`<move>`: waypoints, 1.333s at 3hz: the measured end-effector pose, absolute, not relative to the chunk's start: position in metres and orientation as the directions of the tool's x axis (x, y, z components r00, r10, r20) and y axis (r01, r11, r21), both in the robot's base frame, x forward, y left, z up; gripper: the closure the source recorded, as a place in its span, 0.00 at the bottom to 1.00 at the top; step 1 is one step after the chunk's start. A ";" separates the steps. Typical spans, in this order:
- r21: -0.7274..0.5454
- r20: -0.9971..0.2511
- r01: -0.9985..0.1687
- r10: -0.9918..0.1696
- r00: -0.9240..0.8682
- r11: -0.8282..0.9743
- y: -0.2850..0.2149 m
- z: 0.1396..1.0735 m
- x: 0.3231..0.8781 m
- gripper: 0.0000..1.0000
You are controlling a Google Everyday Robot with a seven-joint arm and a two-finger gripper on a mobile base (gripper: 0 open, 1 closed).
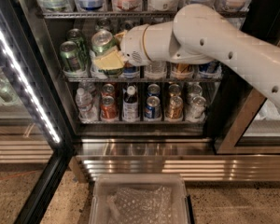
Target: Pick green can from middle shelf of fridge
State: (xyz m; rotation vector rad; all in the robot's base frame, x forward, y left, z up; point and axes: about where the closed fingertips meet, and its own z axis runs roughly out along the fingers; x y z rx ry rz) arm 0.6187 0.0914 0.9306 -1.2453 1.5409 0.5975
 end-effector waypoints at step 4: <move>-0.022 -0.952 -0.952 -0.296 -0.073 0.305 0.002 1.001 0.535 1.00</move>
Offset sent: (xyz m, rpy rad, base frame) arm -0.0994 -0.1169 0.0805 0.1331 0.1985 0.0333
